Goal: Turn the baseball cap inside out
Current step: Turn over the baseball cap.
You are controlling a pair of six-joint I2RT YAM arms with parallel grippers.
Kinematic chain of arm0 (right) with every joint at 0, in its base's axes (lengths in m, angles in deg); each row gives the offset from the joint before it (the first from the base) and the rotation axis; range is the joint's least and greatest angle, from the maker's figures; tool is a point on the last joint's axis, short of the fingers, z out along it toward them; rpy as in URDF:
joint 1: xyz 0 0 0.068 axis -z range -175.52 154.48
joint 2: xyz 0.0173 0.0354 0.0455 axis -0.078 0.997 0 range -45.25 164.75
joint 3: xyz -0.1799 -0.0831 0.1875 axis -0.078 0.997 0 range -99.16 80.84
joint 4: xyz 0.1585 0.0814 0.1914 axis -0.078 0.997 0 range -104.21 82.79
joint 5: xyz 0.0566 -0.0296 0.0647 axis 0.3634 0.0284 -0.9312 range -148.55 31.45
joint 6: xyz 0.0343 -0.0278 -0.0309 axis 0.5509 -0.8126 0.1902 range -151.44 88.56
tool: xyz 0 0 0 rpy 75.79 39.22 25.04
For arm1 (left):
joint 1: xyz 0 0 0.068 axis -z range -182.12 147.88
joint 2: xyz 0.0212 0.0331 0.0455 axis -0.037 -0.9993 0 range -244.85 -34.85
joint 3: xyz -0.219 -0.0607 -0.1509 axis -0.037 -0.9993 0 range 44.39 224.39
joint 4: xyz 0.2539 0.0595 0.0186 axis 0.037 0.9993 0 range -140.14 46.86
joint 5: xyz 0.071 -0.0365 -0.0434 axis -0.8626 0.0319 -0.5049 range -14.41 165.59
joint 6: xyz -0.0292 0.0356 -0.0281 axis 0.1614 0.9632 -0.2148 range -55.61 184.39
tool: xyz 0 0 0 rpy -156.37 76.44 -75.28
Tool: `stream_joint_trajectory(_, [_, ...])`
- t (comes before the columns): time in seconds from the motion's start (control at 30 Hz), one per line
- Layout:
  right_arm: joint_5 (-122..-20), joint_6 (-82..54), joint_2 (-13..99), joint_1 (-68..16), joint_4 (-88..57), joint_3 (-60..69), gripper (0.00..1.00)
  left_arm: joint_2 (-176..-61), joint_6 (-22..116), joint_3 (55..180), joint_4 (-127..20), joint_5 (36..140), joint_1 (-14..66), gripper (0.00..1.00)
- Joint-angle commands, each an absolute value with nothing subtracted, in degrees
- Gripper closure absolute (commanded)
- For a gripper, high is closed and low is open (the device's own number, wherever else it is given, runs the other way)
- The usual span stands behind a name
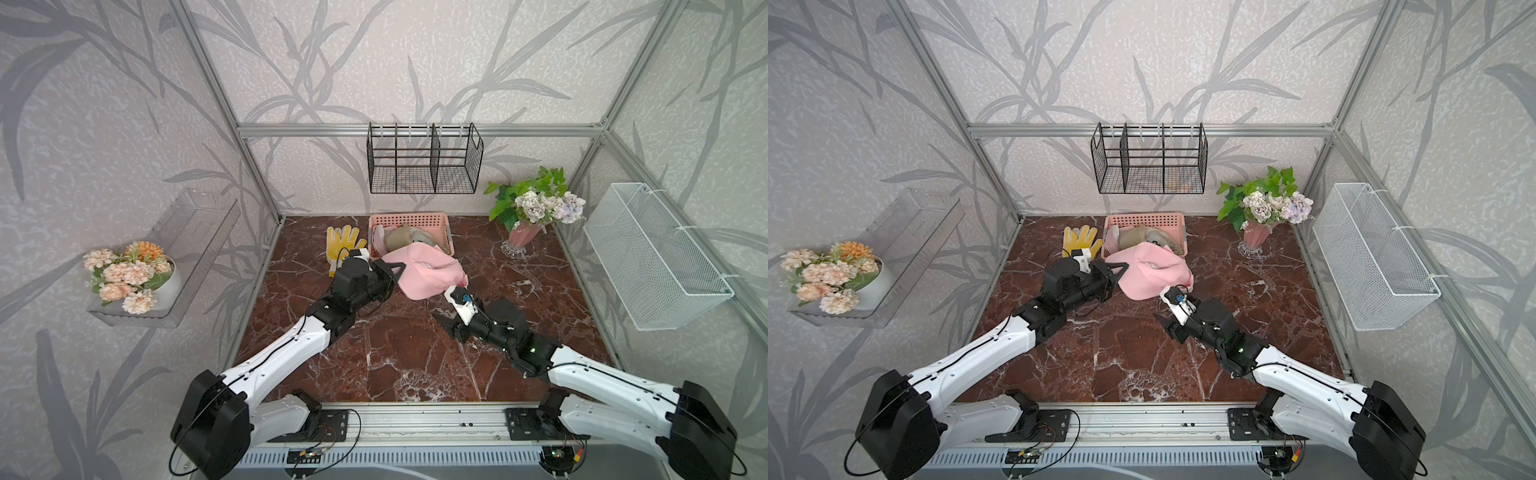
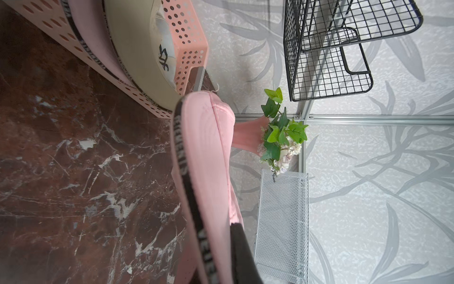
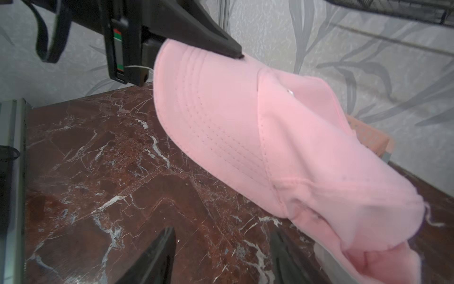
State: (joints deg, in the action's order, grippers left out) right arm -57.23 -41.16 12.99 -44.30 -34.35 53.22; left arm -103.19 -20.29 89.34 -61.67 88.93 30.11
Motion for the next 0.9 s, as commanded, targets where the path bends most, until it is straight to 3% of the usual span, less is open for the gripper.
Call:
stream_joint_trajectory(0.0, [-48.2, -53.0, 14.1, -47.0, -45.1, 54.1, 0.33, -104.2, -26.2, 90.7, -61.7, 90.1, 31.0, 1.0])
stream_joint_trajectory(0.47, [-35.4, -66.9, 22.6, -51.8, -55.8, 53.3, 0.32, -104.4, -32.2, 88.1, -65.4, 91.6, 34.5, 1.0])
stream_joint_trajectory(0.6, [-28.2, -69.9, 26.9, -51.7, -64.4, 52.2, 0.38, -104.9, -32.5, 88.2, -65.7, 91.8, 35.7, 1.0])
stream_joint_trajectory(0.7, [-24.5, -72.3, 31.2, -51.7, -71.6, 51.8, 0.54, -105.9, -33.1, 88.0, -67.7, 92.9, 36.3, 0.94])
stream_joint_trajectory(0.77, [-22.4, -74.2, 33.6, -51.9, -76.6, 51.8, 0.73, -106.5, -32.8, 88.1, -69.2, 93.3, 36.6, 0.84])
stream_joint_trajectory(0.8, [-21.7, -74.9, 34.3, -52.0, -77.9, 51.7, 0.81, -106.7, -32.2, 88.1, -69.9, 93.4, 36.6, 0.77])
stream_joint_trajectory(0.87, [-20.6, -75.6, 34.6, -52.0, -78.2, 51.4, 0.97, -106.6, -29.9, 88.4, -70.6, 92.7, 36.6, 0.47])
